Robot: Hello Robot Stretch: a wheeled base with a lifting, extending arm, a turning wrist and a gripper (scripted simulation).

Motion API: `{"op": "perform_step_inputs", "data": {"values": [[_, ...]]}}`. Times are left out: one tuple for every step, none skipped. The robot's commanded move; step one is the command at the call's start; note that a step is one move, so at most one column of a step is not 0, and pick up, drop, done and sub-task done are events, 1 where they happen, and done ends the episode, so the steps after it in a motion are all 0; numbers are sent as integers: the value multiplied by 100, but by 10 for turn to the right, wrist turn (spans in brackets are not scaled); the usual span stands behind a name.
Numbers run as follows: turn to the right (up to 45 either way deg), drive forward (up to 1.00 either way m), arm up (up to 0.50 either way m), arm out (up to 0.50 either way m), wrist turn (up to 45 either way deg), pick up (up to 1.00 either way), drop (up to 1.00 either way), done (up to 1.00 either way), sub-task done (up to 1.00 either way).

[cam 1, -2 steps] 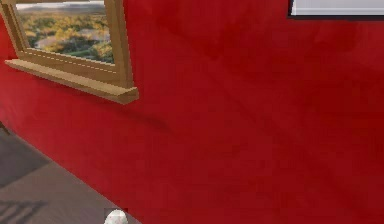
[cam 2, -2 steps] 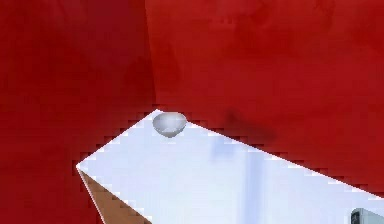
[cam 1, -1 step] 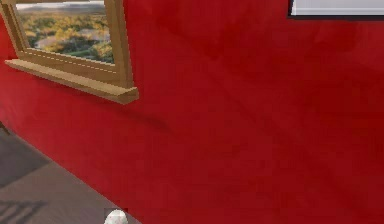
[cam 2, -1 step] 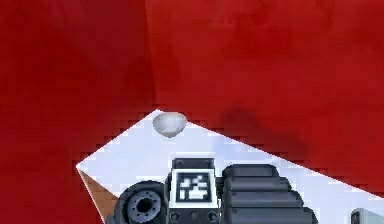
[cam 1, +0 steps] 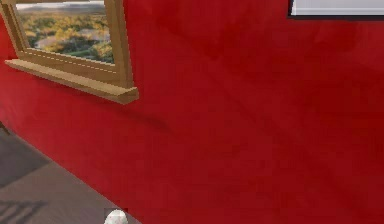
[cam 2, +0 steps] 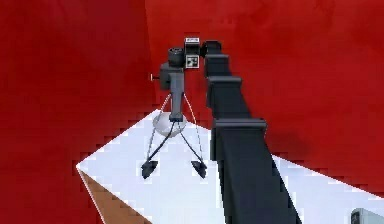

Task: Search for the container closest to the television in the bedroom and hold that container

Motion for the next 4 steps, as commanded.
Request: {"op": "perform_step_inputs", "data": {"values": [[0, 0, 0, 0, 450, 0, 0, 0, 0], [0, 0, 0, 0, 450, 0, 0, 0, 0], [0, 0, 0, 0, 450, 0, 0, 0, 0], [0, 0, 0, 0, 180, 0, 0, 0, 0]]}}
